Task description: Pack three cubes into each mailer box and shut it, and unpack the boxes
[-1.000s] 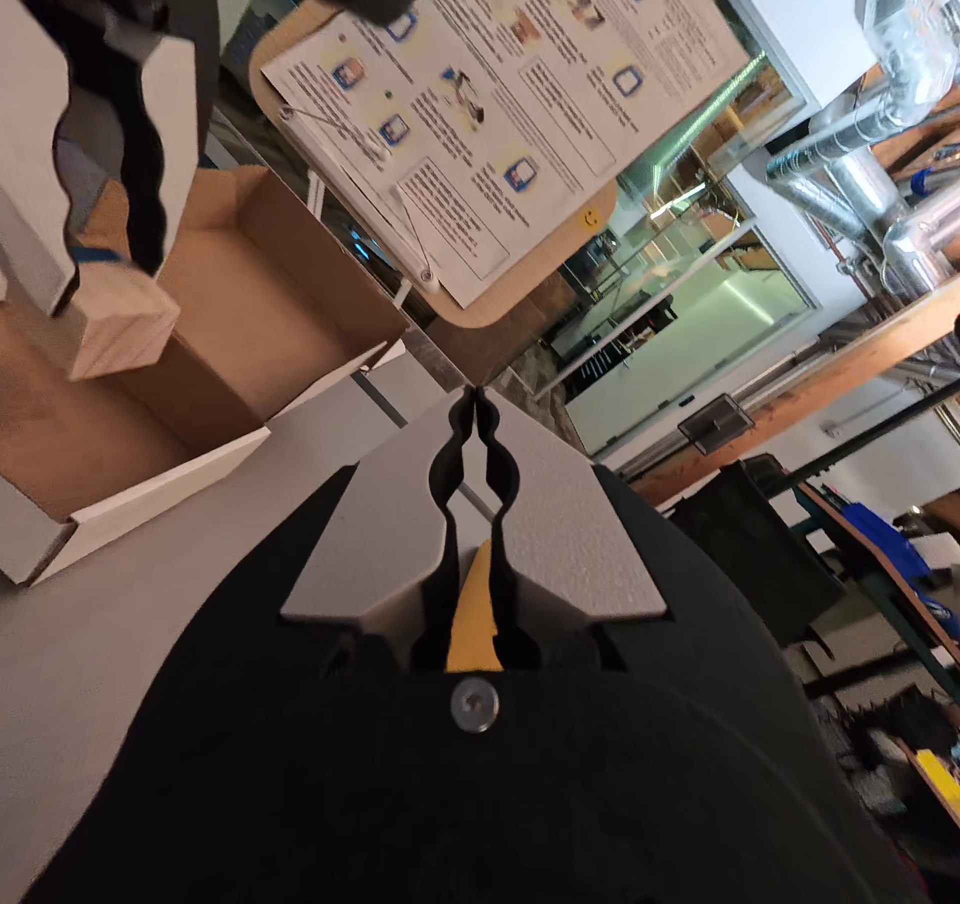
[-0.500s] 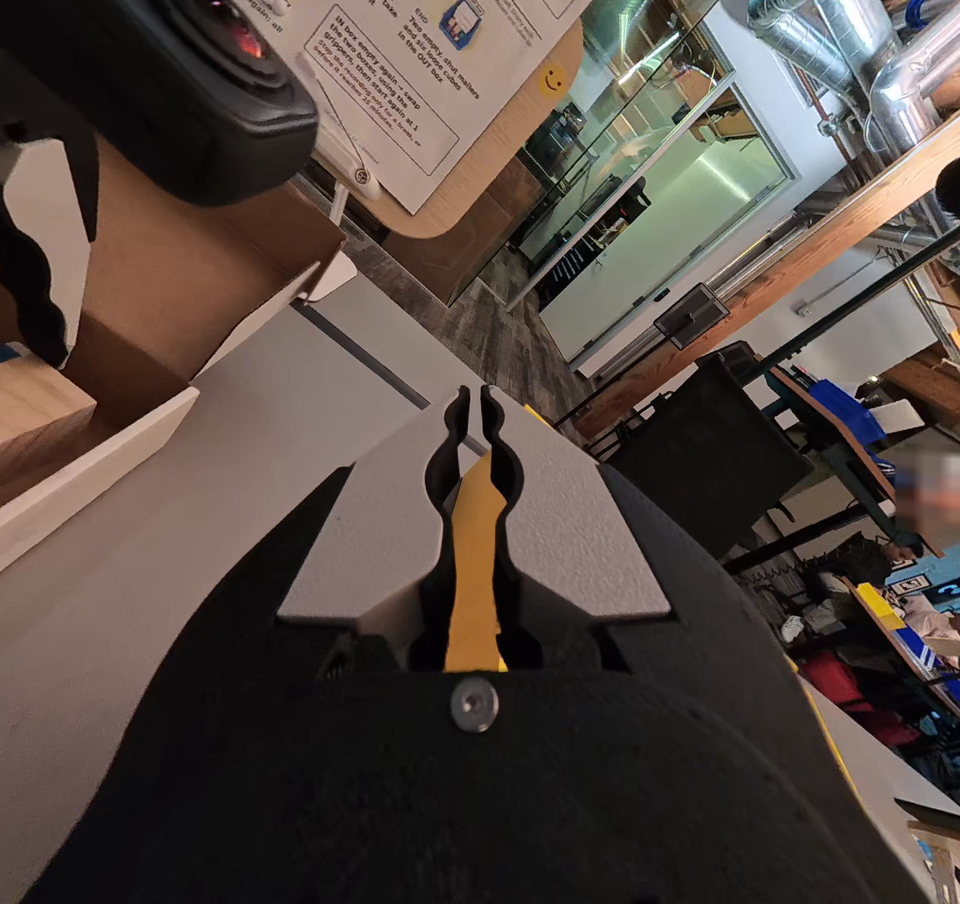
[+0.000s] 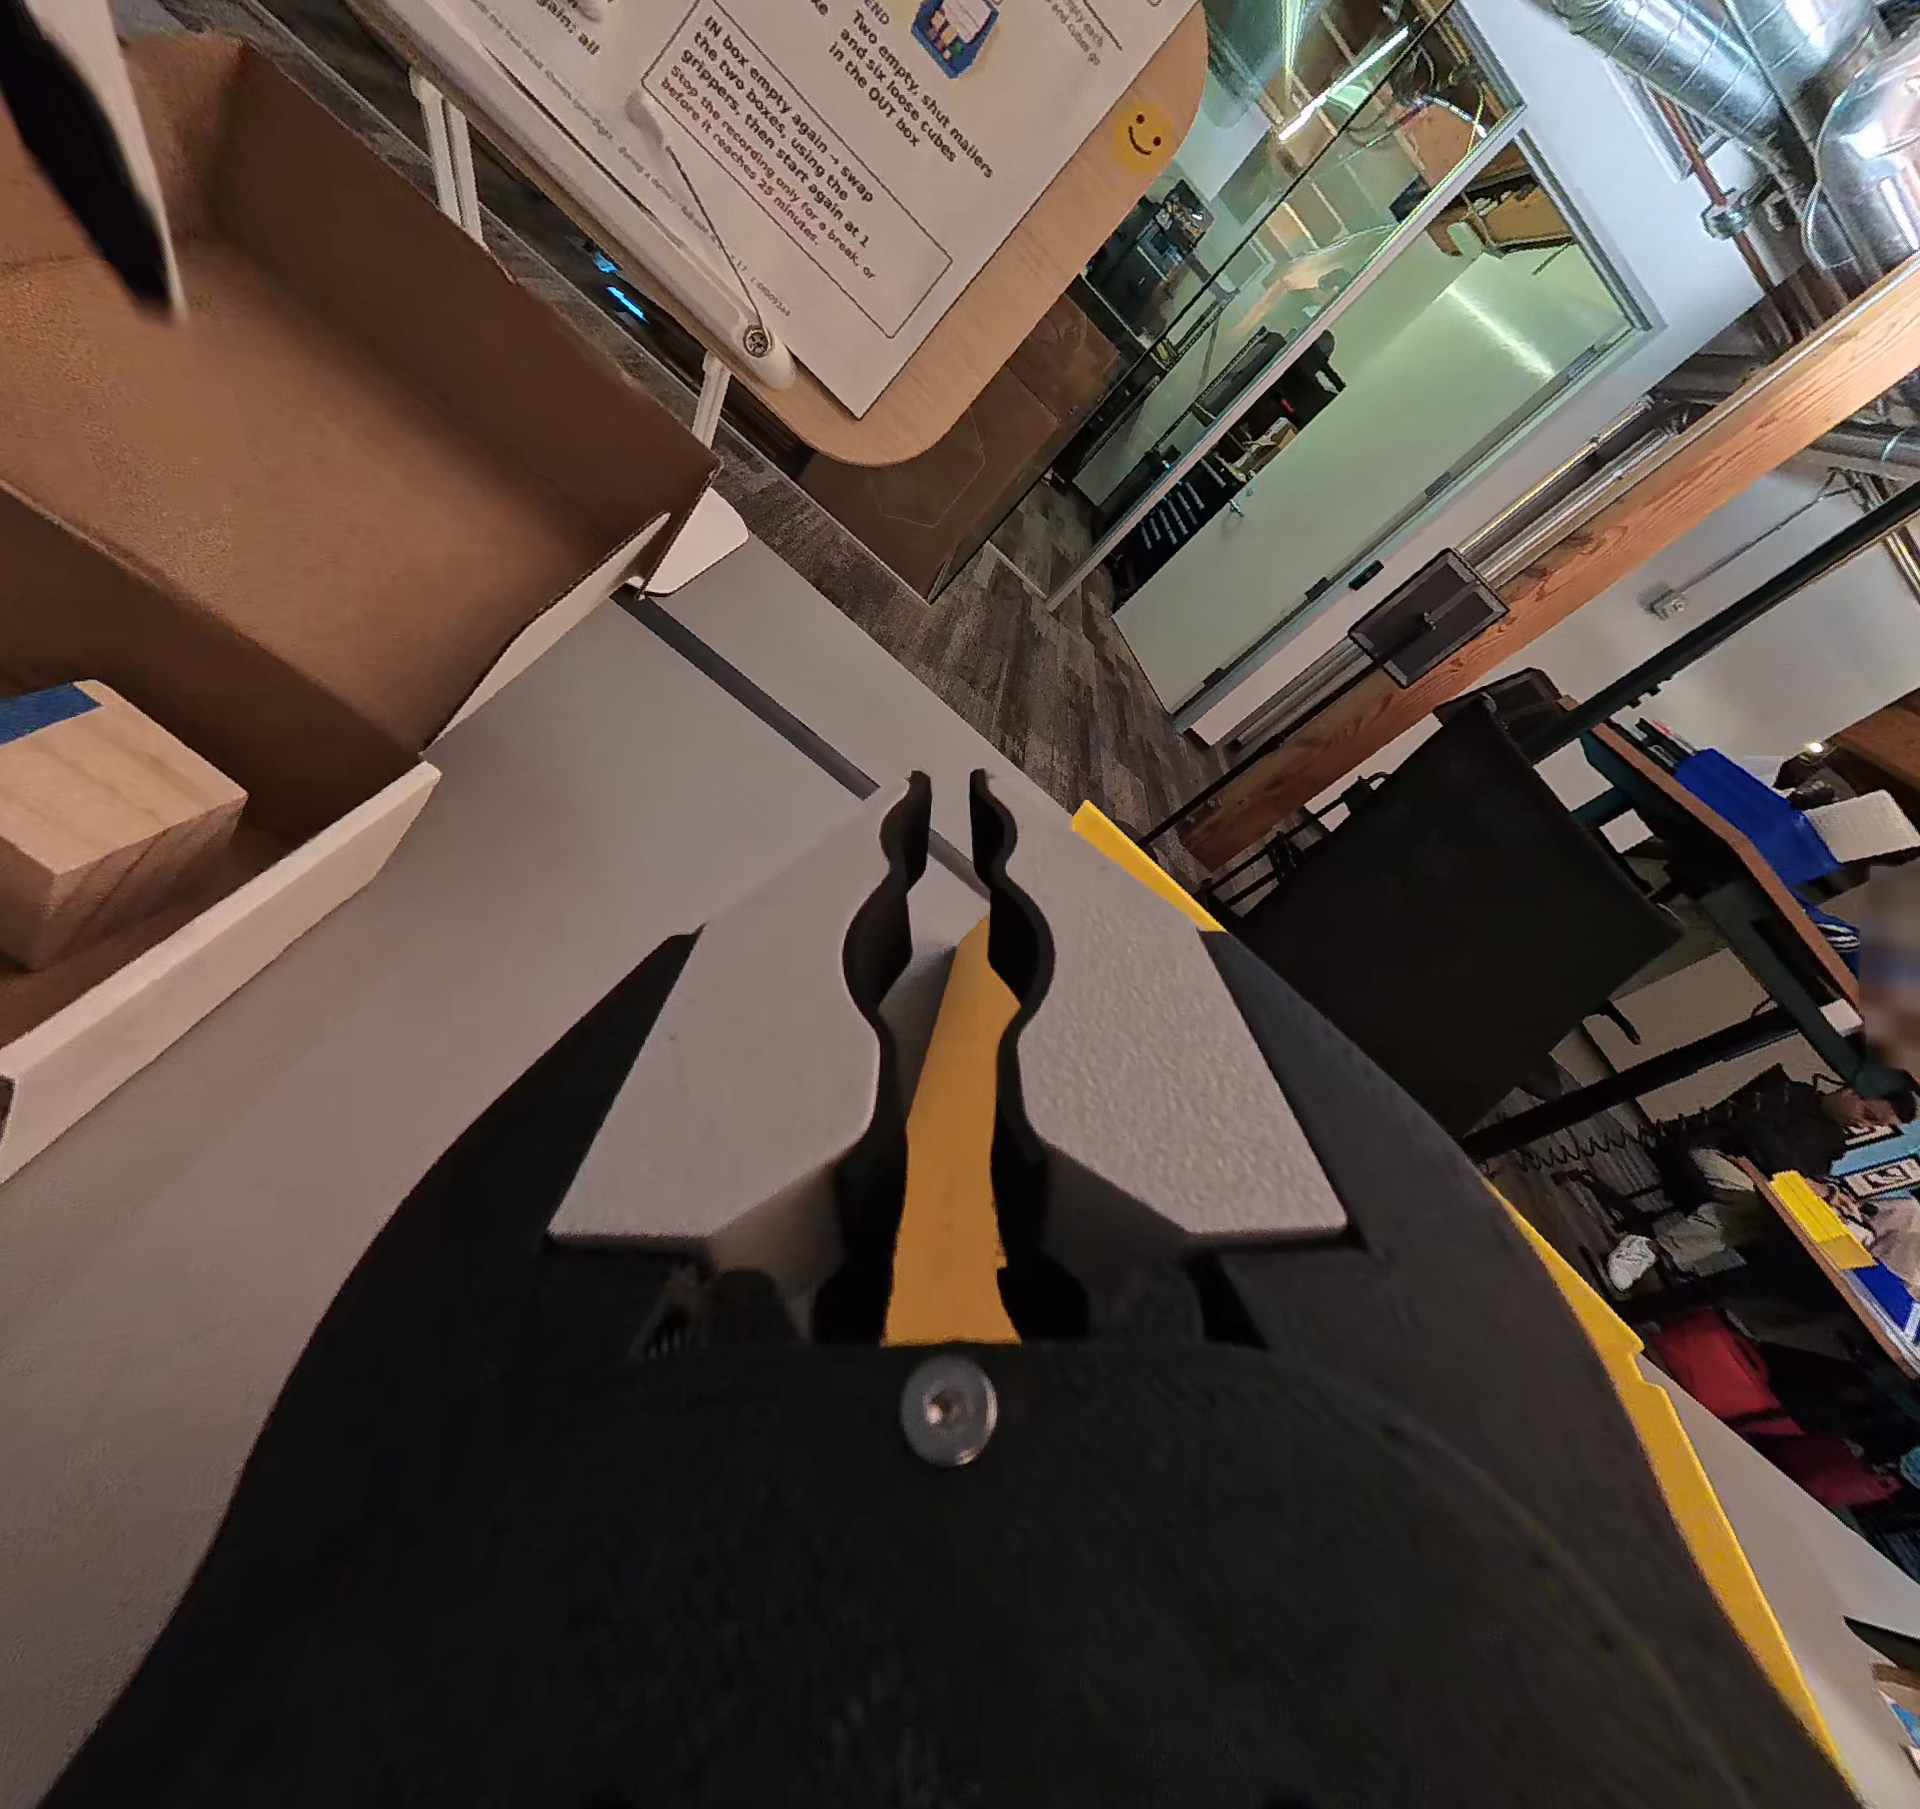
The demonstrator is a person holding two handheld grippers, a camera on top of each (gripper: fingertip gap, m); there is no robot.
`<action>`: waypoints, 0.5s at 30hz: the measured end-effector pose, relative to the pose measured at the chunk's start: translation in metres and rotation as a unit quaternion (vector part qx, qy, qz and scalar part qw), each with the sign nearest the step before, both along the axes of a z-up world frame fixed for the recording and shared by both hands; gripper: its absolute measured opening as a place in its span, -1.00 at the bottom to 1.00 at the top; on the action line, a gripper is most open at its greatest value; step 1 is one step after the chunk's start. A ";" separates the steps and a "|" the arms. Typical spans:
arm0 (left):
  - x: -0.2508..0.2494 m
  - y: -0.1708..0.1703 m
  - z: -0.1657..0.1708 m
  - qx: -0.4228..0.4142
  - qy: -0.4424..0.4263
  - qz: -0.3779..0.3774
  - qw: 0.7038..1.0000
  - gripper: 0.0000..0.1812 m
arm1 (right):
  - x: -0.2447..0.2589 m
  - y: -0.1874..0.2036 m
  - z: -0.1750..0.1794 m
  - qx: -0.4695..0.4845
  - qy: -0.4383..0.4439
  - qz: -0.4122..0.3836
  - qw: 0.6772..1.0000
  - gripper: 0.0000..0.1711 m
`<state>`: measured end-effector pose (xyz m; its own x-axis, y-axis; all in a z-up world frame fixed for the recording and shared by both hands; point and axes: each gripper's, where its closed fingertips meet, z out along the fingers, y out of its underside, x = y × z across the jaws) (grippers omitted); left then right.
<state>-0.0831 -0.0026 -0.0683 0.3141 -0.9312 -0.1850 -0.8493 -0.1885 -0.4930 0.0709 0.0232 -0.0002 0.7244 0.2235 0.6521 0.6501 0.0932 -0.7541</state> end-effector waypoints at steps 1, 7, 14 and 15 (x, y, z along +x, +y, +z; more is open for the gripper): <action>-0.013 0.001 0.017 0.009 -0.020 0.009 1.000 -0.14 | -0.001 0.000 -0.001 -0.003 0.000 0.001 1.000 -0.92; -0.138 -0.009 0.051 -0.007 -0.040 0.094 0.995 -0.17 | -0.010 0.001 -0.011 -0.022 -0.005 0.006 1.000 -0.88; -0.239 -0.036 -0.002 -0.049 -0.008 0.172 0.984 -0.07 | -0.014 0.005 -0.020 -0.039 -0.012 0.005 0.999 -0.88; -0.240 -0.036 -0.003 -0.052 -0.031 0.174 0.983 -0.05 | -0.013 0.005 -0.021 -0.041 -0.013 0.004 0.999 -0.88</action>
<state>-0.3236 -0.0390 -0.0710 0.6245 -0.7783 -0.0647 -0.6938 -0.5148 -0.5035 0.0576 0.0285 -0.0213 0.7055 0.2827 0.6499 0.6691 0.0368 -0.7423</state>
